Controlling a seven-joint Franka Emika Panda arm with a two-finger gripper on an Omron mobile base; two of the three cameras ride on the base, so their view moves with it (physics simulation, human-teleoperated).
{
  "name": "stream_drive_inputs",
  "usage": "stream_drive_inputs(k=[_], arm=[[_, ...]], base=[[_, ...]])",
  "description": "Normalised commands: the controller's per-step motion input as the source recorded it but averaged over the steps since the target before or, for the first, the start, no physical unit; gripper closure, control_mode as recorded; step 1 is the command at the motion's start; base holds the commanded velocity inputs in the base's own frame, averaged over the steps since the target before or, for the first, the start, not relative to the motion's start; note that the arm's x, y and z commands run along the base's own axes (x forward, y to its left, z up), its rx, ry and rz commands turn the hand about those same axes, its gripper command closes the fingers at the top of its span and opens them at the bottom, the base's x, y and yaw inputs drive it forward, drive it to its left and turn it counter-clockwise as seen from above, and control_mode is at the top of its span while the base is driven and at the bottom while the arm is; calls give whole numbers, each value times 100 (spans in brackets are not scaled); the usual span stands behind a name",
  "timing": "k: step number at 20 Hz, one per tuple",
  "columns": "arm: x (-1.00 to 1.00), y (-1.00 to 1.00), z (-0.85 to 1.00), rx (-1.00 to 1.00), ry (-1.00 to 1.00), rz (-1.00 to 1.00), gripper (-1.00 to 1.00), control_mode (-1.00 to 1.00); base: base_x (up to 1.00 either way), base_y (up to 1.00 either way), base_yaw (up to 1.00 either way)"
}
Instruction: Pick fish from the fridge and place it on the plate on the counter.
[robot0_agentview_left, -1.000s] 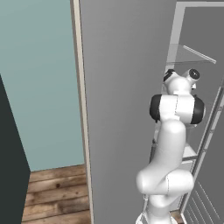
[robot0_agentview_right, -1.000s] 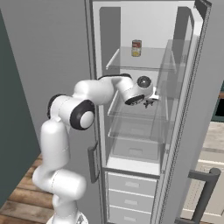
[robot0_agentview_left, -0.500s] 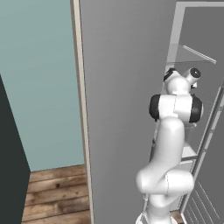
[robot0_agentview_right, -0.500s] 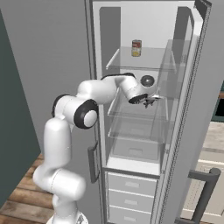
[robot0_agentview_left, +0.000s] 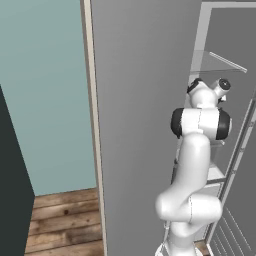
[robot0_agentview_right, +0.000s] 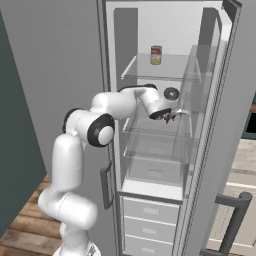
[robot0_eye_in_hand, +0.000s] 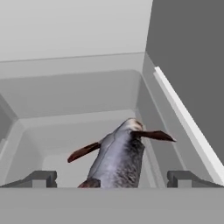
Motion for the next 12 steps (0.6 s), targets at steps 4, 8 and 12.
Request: stream_drive_inputs(k=[4,8,12], arm=[[5,-1,-18,0,0,0,-100,-100],[5,-1,-15,0,0,0,-100,-100],[8,-5,-4,0,0,0,-100,-100]], base=[[0,0,0],[0,0,0],[0,0,0]])
